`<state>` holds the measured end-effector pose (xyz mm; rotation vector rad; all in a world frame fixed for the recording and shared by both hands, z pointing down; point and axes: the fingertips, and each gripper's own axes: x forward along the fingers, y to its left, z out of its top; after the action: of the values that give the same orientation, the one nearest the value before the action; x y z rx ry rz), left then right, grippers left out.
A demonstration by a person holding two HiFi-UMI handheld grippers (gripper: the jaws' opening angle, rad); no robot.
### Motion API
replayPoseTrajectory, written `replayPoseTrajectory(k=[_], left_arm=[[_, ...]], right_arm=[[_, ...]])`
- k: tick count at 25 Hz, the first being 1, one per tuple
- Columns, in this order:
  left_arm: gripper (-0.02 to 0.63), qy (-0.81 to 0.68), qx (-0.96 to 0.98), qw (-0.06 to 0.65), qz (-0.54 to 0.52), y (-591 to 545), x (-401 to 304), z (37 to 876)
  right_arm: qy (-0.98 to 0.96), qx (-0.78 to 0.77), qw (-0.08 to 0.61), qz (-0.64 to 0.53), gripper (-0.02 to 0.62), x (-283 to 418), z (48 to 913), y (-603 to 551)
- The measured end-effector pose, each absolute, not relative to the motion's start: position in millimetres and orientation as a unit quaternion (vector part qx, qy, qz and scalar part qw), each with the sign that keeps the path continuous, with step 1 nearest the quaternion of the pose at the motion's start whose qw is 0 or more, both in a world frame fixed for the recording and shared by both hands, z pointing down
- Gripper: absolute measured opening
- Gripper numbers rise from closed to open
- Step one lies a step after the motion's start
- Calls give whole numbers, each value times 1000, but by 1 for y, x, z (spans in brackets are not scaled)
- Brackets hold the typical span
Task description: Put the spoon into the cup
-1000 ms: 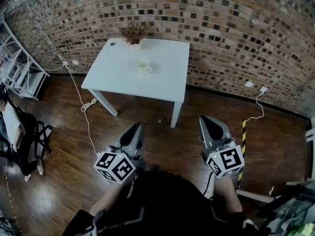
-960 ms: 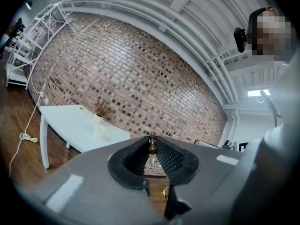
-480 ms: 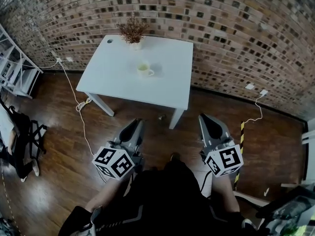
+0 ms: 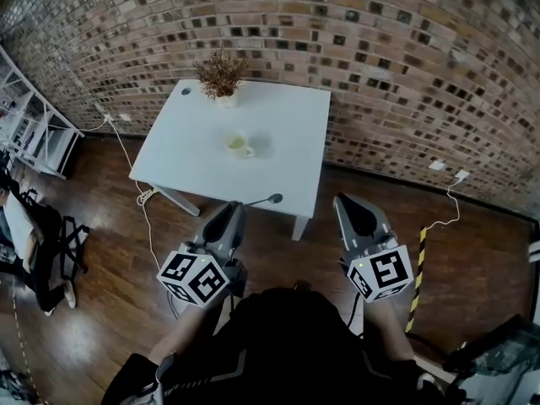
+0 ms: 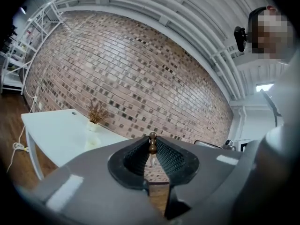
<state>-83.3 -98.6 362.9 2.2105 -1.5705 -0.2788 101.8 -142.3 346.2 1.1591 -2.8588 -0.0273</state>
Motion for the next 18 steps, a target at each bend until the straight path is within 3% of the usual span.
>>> replayPoseTrajectory(k=[8,18], left_arm=[[40,-571,786,219,-92,-149,-75,378],[40,-550,794,236,-105,-225,-134,390]], right_arm=[[-929,368,34,8,6,110,364,-192],[-921,387,50,14,6,53,369,-261]])
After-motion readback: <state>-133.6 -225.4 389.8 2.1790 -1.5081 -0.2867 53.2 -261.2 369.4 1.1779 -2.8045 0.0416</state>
